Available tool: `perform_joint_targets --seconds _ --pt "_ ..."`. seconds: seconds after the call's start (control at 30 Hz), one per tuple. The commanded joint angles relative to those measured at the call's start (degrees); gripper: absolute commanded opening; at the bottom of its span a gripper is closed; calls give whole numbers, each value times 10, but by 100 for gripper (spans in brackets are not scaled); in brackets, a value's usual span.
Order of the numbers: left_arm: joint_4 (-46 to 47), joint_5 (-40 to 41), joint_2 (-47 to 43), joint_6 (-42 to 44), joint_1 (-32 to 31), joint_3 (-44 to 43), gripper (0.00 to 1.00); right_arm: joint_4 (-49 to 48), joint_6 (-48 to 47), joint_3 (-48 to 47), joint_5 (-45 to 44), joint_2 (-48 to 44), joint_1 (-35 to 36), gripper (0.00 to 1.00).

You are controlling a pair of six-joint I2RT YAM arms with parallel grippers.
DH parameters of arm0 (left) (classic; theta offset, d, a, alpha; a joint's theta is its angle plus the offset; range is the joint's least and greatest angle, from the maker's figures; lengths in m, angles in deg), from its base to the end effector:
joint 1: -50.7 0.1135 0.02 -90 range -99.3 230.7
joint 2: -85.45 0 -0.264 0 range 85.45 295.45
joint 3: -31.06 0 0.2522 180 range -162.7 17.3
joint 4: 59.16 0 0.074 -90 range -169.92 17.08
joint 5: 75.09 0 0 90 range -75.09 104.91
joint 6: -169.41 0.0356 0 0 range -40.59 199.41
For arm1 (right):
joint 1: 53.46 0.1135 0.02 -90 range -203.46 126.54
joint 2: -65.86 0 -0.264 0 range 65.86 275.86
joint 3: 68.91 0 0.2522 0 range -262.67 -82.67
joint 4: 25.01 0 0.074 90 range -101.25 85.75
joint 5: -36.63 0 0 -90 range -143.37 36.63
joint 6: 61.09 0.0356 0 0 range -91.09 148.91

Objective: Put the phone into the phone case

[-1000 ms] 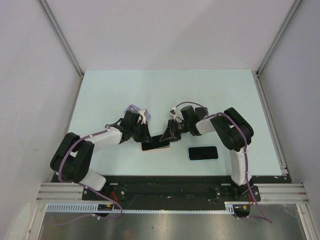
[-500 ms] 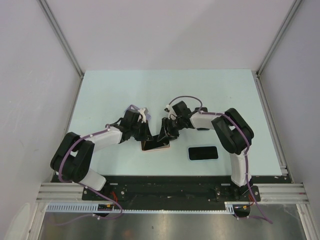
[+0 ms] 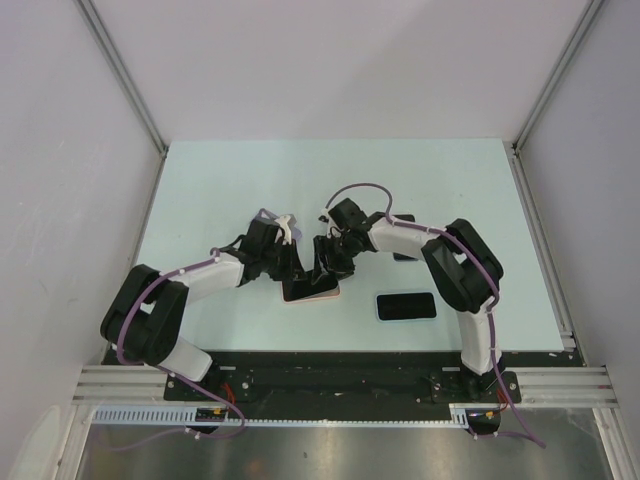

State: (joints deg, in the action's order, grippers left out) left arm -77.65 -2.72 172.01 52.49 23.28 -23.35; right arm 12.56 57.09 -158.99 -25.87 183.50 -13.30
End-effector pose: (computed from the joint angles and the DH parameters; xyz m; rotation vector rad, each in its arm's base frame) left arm 0.2490 -0.1413 0.1594 0.1531 2.5590 -0.7712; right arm 0.3031 0.2773 0.1349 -0.4585 2.8694 0.9468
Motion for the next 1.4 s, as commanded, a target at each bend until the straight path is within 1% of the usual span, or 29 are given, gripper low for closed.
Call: perform_joint_targets --seconds 0.0,0.1,0.47,0.5,0.73,1.1,1.27,1.37 --pt "-54 37 38 20 -4 22 14 141 -96 44 -257 77 10 57" --pt "-54 38 40 20 -4 22 14 152 -100 42 -268 72 10 60" --pt "-56 44 39 22 -4 24 13 180 -115 28 -274 53 10 61" --pt "-56 44 39 23 -4 24 13 183 -118 25 -293 51 10 61" --pt "-57 42 40 24 -4 23 13 201 -124 14 -326 22 8 61" --pt "-58 43 40 26 -4 27 13 206 -133 13 -370 -65 -17 60" --pt "-59 44 39 26 -4 29 13 206 -132 18 -399 -113 -46 60" --pt "-60 45 39 27 -4 29 13 193 -135 28 -393 -145 -65 60"
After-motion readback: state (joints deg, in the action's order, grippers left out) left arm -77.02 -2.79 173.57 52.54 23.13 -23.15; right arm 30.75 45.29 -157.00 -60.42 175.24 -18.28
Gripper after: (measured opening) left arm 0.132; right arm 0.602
